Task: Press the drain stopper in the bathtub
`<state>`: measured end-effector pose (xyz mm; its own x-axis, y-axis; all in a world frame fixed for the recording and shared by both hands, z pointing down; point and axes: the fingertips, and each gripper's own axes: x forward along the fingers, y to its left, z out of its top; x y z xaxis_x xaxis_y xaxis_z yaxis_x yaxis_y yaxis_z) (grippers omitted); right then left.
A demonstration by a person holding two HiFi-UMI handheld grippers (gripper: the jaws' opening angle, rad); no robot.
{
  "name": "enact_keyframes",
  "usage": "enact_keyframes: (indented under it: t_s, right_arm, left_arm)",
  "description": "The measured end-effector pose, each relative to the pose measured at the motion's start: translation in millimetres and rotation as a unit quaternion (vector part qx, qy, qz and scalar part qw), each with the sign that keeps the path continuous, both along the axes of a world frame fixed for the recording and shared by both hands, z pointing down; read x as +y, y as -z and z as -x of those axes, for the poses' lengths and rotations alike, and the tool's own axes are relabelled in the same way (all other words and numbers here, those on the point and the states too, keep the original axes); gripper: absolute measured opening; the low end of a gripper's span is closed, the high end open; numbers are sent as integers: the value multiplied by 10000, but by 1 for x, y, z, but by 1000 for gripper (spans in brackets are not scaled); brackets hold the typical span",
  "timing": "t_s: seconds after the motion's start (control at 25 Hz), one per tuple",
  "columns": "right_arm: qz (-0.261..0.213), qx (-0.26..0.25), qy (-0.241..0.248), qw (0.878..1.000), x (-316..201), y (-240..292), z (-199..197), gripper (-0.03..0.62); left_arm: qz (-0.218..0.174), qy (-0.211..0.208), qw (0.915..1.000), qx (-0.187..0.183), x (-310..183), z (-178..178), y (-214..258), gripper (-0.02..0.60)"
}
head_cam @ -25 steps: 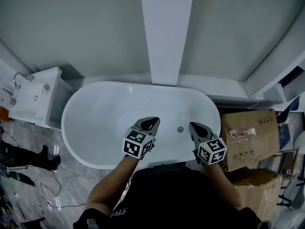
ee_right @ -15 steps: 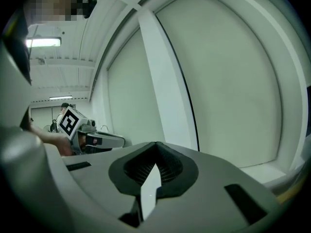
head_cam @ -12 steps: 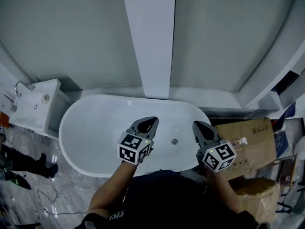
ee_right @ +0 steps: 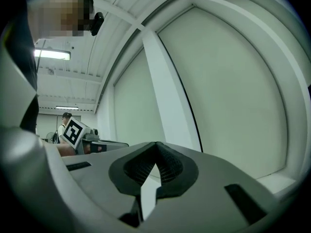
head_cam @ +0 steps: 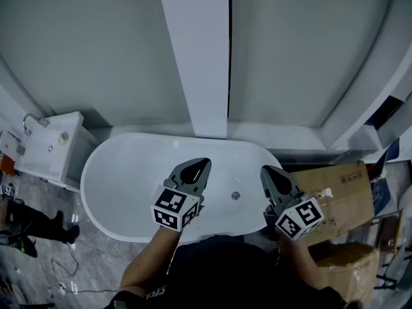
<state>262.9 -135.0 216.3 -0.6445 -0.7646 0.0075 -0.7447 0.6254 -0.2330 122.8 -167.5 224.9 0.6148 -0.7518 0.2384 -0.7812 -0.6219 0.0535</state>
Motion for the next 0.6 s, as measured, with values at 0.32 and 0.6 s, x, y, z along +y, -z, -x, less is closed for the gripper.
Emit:
enact_keyframes:
  t_s: [0.32, 0.6]
  right_arm:
    - [-321, -14, 171, 9993, 17, 27, -7, 12]
    - [-328, 64, 233, 9992, 22, 24, -5, 11]
  left_arm:
    - [-310, 32, 9994, 128, 14, -9, 27, 11]
    - [-314, 9, 9995, 82, 16, -11, 26, 11]
